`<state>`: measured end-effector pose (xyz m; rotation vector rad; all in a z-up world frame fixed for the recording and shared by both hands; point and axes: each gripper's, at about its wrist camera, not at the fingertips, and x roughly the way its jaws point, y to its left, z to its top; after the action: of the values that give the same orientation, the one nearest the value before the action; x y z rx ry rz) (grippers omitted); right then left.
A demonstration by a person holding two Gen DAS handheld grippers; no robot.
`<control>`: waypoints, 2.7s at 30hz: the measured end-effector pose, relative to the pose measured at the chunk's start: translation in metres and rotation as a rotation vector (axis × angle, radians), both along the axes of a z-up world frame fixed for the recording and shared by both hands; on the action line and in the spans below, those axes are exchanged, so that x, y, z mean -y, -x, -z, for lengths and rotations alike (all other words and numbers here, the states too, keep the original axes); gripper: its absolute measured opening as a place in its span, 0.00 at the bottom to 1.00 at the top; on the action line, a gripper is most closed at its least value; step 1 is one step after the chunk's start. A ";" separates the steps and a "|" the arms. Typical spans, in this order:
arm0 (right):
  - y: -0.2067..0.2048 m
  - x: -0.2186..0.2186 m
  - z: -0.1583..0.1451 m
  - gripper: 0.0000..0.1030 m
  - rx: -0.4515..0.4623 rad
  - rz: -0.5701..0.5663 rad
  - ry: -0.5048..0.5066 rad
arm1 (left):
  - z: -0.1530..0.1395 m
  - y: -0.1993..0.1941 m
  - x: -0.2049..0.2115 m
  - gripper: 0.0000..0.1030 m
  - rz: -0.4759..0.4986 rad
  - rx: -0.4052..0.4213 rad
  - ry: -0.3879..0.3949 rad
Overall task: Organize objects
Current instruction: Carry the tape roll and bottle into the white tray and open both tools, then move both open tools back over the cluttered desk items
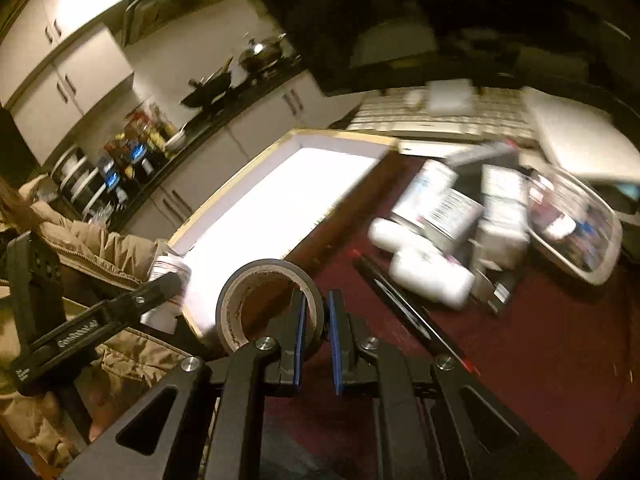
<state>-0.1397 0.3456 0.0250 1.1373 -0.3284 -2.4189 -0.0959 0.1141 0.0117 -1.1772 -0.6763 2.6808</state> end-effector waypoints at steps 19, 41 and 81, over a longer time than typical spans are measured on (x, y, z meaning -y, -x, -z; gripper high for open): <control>0.107 0.096 0.048 0.09 0.039 -0.202 -0.257 | 0.033 0.057 0.001 0.34 0.006 0.130 0.215; 0.082 0.043 0.007 0.46 -0.023 -0.183 -0.015 | -0.017 0.024 -0.019 0.53 0.022 -0.044 0.221; 0.033 -0.053 0.063 0.32 0.028 -0.106 -0.179 | 0.013 0.046 -0.110 0.54 0.305 0.063 0.136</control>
<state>-0.1729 0.3987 -0.0376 1.2324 -0.0588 -2.3788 -0.1415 0.2244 -0.0010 -1.2846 -0.2946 2.4727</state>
